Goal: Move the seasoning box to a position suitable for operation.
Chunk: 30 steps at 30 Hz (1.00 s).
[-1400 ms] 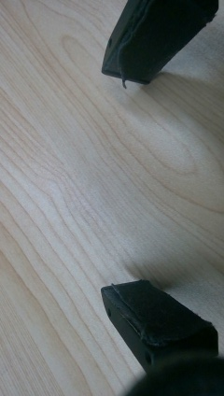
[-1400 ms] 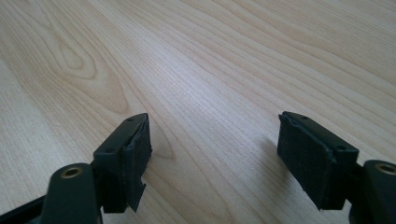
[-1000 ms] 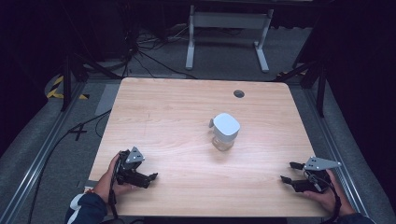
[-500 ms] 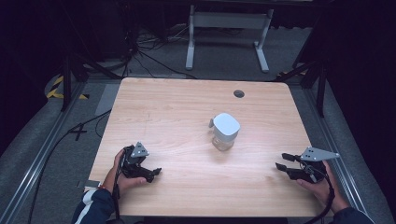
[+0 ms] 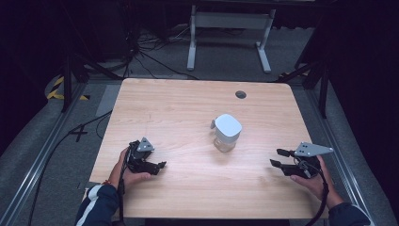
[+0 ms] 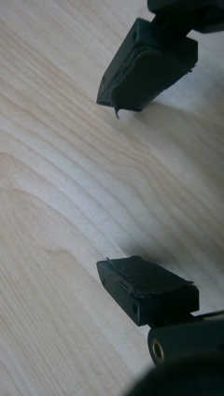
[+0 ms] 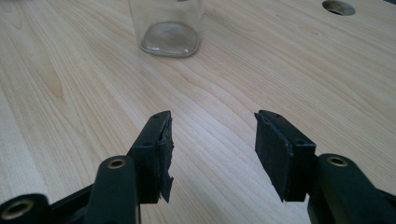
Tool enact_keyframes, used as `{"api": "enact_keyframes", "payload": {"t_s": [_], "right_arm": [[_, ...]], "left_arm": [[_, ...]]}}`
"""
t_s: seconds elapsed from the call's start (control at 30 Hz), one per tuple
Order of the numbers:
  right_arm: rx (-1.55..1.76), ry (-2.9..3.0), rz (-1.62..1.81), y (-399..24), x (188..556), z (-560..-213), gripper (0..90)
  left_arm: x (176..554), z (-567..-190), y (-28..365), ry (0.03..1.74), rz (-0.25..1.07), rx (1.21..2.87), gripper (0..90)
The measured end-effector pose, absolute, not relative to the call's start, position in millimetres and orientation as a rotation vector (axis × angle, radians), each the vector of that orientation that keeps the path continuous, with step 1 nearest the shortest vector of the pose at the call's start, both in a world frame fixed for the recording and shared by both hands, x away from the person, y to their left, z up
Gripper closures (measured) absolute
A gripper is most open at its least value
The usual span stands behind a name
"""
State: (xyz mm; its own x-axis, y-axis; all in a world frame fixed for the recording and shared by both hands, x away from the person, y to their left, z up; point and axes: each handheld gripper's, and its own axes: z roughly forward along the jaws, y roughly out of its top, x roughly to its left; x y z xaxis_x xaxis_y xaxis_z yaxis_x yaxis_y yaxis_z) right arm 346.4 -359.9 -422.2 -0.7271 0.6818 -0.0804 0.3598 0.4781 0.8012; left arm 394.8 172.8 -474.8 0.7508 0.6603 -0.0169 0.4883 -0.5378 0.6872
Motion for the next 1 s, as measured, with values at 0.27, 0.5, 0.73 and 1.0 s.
{"api": "enact_keyframes", "payload": {"t_s": [0.27,0.5,0.73,1.0], "right_arm": [[0.816,2.366,1.149,-345,349,-419,47.3],[0.793,2.366,1.119,-334,349,-419,51.1],[0.778,2.374,1.122,-331,346,-421,48.4],[0.796,2.387,1.127,-338,344,-427,46.6]], "left_arm": [[414,-450,157,0.815,0.353,2.154,29.2],[433,-417,127,0.741,0.417,2.065,39.9],[451,-394,83,0.687,0.398,2.021,46.3],[463,-370,37,0.541,0.413,2.035,67.5]]}}
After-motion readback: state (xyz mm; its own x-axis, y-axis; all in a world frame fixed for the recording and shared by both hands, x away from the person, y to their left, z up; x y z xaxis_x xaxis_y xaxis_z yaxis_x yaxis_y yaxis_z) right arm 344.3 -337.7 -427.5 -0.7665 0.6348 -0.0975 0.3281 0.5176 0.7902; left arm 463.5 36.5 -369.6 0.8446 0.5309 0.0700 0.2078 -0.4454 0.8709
